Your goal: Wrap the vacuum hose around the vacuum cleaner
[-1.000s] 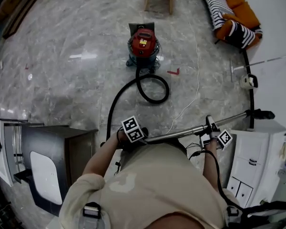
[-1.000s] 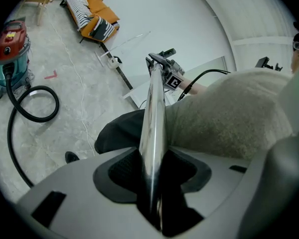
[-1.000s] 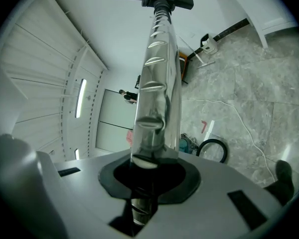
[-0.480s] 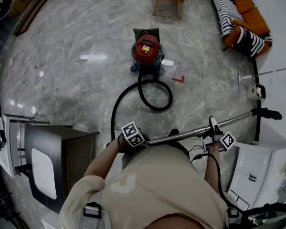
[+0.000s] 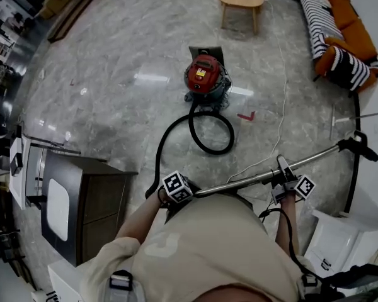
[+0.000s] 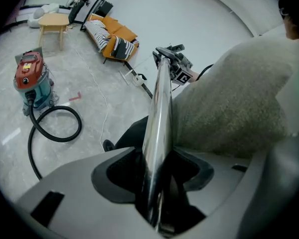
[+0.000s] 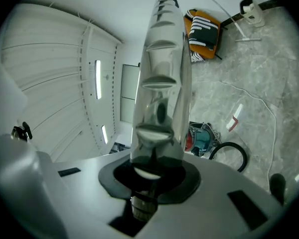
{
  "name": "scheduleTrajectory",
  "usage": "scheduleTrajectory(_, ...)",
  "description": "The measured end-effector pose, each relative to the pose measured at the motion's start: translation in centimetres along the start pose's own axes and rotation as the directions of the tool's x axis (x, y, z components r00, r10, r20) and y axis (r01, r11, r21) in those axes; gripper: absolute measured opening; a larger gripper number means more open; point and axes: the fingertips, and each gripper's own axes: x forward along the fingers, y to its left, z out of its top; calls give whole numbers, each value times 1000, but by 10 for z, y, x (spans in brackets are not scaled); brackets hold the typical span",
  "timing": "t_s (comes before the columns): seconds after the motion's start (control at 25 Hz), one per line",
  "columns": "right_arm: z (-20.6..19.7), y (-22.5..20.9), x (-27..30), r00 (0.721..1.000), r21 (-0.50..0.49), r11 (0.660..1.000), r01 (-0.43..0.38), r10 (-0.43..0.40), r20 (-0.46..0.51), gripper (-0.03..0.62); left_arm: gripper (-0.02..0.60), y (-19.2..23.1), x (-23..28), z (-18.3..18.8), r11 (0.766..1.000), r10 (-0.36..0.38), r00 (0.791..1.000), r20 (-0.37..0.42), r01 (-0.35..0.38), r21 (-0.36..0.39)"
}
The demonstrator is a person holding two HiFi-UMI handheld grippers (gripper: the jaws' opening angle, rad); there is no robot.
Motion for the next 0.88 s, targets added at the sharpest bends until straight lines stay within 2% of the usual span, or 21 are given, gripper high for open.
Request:
scheduleTrajectory(0.12, 14, 5, 17, 998, -1, 999, -36, 36, -57, 67, 213, 0, -3, 18, 997, 79, 996, 42, -79, -7)
scheduleTrajectory(0.2, 21, 14, 31, 994, -14, 998, -65, 63, -91, 67, 213, 3, -7, 27, 994, 107, 992, 63, -106, -21)
scheduleTrajectory(0.36, 28, 31, 53, 985, -69, 992, -101, 90, -146, 67, 221, 8, -5, 34, 994, 91, 992, 86, -85, -67)
scheduleTrajectory(0.52, 35, 50, 75, 981, -115, 987, -115, 94, -168, 69, 222, 21, -10, 42, 995, 77, 991, 105, -70, -68)
scheduleTrajectory(0.72, 36, 66, 114, 984, -170, 981, -94, 65, -168, 67, 222, 58, -28, 50, 994, 108, 985, 136, -103, -39)
scheduleTrajectory(0.88, 37, 71, 154, 991, -205, 979, -19, -9, -133, 67, 222, 87, -67, 57, 985, 171, 974, 151, -175, 9)
